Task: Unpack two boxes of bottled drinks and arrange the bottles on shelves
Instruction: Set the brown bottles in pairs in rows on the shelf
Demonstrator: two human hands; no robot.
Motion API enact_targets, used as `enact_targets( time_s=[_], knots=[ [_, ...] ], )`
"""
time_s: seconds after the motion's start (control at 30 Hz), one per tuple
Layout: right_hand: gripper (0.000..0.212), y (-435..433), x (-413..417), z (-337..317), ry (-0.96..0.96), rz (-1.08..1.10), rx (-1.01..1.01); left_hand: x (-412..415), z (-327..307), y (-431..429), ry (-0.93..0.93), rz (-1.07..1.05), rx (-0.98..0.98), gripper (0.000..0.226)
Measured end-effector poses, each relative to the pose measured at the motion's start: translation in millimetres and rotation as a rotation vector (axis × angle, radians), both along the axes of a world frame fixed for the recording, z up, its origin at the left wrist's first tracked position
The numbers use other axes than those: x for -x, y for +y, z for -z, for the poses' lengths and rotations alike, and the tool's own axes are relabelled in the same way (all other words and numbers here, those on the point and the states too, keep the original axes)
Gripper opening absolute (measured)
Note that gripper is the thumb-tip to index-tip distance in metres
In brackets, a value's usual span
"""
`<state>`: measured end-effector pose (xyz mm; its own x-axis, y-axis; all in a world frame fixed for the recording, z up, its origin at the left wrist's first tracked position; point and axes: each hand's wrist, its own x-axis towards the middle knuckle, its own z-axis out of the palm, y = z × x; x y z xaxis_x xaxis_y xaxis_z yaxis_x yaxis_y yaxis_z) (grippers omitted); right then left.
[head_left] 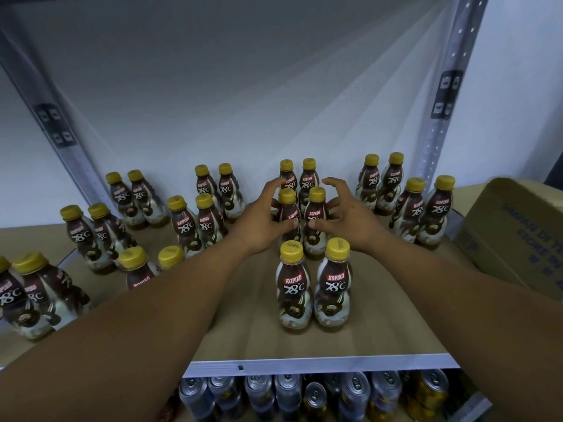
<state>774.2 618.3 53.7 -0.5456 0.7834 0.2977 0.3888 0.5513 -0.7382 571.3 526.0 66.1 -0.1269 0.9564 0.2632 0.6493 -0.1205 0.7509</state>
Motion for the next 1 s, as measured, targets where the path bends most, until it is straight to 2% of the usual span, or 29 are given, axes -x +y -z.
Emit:
enact_targets(
  time_s=[0.1,0.23,0.53,0.63,0.8,0.93,1.0],
  knots=[
    [0.084,-3,-11,-6,-0.046,0.035,-0.013,-2,-10,-3,0.005,-0.042,-0.001,0.083],
    [0.065,-13,-35,-23,-0.056,0.052,-0.025,-8,-30,-10,0.128,-0.092,-0.055,0.073],
    [0.025,-19,-106,-65,-0.07,0.204,-0.079,-61,-90,-8,0.21,-0.115,-0.204,0.023],
    [0.017,-14,-133,-74,-0.117,0.287,-0.121,-88,-103,4,0.249,-0.058,-0.182,0.019],
    [0.018,-1,-171,-79,-0.161,0.381,-0.109,-133,-107,29,0.29,0.064,-0.118,0.02],
    [0.011,10,-182,-70,-0.105,0.463,-0.105,-159,-96,54,0.36,0.151,-0.05,0.022],
    [0.015,14,-182,-63,-0.08,0.489,-0.111,-168,-89,66,0.403,0.185,-0.009,0.031]
  ],
)
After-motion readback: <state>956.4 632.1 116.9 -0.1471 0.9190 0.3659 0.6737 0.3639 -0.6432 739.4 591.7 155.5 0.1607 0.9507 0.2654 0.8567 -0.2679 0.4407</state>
